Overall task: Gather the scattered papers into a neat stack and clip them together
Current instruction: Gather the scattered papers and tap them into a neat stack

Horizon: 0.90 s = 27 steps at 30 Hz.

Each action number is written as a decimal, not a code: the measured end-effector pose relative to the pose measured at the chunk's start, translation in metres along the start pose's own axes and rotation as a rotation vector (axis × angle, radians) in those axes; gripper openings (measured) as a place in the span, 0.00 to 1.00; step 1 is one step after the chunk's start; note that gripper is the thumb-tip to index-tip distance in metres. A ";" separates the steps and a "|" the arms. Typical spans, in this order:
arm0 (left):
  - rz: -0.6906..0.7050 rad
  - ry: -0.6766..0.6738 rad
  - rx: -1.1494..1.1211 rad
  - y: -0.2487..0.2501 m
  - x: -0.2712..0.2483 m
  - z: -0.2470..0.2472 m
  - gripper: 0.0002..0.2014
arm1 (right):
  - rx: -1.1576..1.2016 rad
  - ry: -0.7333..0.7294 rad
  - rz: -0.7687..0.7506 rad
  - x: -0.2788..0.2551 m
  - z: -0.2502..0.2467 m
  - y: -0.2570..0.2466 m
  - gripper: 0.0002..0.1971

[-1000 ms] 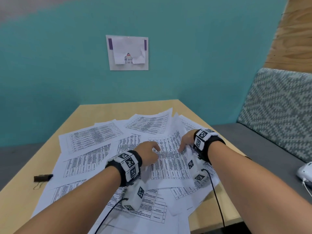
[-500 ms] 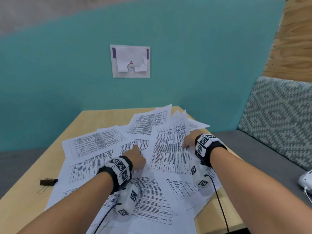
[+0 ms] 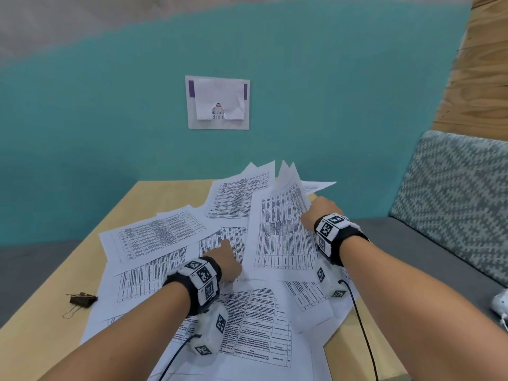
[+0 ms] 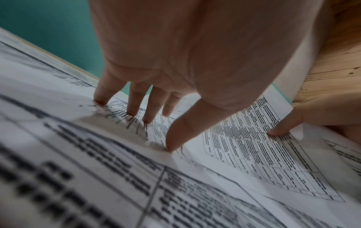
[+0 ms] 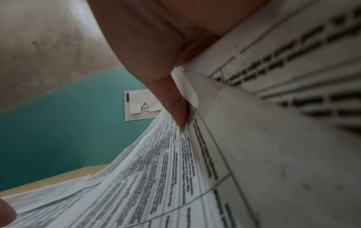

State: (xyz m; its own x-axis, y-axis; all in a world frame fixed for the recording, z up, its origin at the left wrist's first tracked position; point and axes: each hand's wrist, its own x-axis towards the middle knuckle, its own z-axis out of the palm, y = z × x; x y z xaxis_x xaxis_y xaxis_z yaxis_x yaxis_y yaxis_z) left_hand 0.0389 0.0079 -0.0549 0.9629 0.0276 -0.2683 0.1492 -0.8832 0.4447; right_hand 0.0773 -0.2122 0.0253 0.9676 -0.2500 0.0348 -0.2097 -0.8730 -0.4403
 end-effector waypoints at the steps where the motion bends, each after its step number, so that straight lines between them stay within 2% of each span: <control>1: 0.004 0.001 0.001 0.000 0.000 0.000 0.31 | 0.017 0.042 -0.025 -0.004 -0.005 -0.001 0.06; 3: 0.011 0.001 0.005 0.000 -0.001 0.000 0.31 | 0.019 0.110 -0.030 -0.003 -0.007 -0.001 0.07; 8: 0.019 -0.005 0.035 0.002 -0.005 -0.002 0.31 | -0.066 0.159 -0.044 -0.004 -0.009 -0.005 0.13; 12: 0.012 -0.014 0.051 0.004 -0.008 -0.004 0.31 | -0.115 0.165 -0.078 -0.005 -0.015 -0.009 0.06; 17: 0.010 -0.013 0.062 0.006 -0.010 -0.004 0.31 | -0.157 0.180 -0.108 -0.003 -0.024 -0.018 0.09; 21: 0.009 -0.014 0.057 0.008 -0.011 -0.005 0.31 | -0.222 0.213 -0.169 -0.004 -0.031 -0.031 0.03; 23: 0.013 -0.017 0.055 0.008 -0.013 -0.005 0.31 | -0.244 0.235 -0.209 -0.005 -0.037 -0.039 0.08; 27: 0.018 -0.010 0.064 0.009 -0.015 -0.007 0.30 | -0.256 0.294 -0.272 -0.009 -0.055 -0.060 0.08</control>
State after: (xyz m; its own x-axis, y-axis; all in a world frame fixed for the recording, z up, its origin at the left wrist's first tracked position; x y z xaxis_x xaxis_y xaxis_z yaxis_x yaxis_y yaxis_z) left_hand 0.0272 0.0030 -0.0411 0.9630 0.0069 -0.2692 0.1168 -0.9115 0.3945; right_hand 0.0733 -0.1809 0.1010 0.9193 -0.0738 0.3866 -0.0181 -0.9891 -0.1459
